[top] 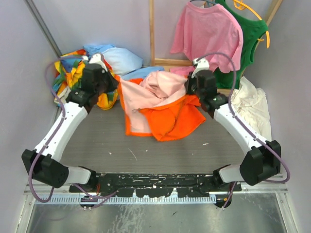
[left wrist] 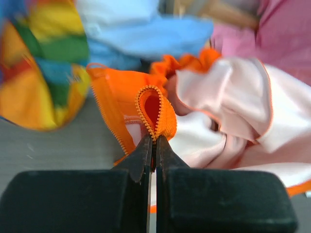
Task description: Zip up the jacket
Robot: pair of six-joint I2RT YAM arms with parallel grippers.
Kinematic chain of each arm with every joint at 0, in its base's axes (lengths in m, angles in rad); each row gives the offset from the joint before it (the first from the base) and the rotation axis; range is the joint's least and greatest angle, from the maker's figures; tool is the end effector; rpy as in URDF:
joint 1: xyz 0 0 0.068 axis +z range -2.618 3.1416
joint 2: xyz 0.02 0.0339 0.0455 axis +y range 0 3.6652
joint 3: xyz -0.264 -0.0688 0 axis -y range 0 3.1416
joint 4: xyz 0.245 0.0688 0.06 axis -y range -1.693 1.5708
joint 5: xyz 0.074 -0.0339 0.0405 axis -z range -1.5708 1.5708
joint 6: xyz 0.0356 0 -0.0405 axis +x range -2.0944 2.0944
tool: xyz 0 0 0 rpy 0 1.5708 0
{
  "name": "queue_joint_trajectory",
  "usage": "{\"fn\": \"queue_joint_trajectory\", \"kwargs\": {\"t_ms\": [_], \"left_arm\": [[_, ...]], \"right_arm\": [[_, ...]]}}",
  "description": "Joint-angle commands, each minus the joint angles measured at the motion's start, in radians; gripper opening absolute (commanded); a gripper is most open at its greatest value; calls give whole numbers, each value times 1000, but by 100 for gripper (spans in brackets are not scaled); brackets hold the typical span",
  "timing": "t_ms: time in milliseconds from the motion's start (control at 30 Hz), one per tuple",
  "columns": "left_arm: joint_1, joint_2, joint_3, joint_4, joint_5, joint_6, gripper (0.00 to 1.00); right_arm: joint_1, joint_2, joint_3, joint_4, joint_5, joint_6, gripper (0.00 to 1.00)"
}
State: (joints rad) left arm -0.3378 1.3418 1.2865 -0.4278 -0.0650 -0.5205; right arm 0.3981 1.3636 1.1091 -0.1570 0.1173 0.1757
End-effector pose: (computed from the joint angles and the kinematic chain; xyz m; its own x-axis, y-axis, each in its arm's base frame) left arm 0.2885 -0.0989 0.3661 -0.5177 -0.3441 -0.7833 0.0219 0.9099 -0.4142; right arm 0.2949 0.1195 0.3245 -0.4130 0.0146 -0.9106 -0.2173 0.9694 0.1141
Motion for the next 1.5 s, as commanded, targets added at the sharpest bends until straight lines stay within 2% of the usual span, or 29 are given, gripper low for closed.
{"fn": "queue_joint_trajectory", "kwargs": {"t_ms": [0,100,233,333,467,633,800,1067,1267,1400,1467], "left_arm": [[42,-53,265,-111,-201,204,0],[43,-59,391,-148,-234,292,0],[34,-100,449,-190,-146,366,0],[-14,-148,385,-202,-127,373,0],[-78,-213,233,-191,-128,329,0],[-145,-246,117,-199,-97,283,0],[-165,-213,124,-250,-63,238,0],[-261,-86,250,-283,15,186,0],[-404,88,379,-247,38,201,0],[-416,191,453,-274,63,173,1],[-417,211,405,-203,77,159,7]], "right_arm": [[-79,-2,242,-8,32,-79,0],[-105,30,383,-48,39,-108,1],[-114,61,492,-108,-1,-127,5],[-114,62,486,-149,-74,-106,9],[-113,39,379,-165,-194,-68,12],[-106,-3,269,-190,-230,-55,13],[-107,-58,252,-206,-250,-58,15],[-99,-22,417,-343,-342,-63,21],[-66,22,364,-327,-369,-45,23],[-23,84,298,-292,-315,-26,24],[-10,112,259,-251,-310,-23,24]]}}
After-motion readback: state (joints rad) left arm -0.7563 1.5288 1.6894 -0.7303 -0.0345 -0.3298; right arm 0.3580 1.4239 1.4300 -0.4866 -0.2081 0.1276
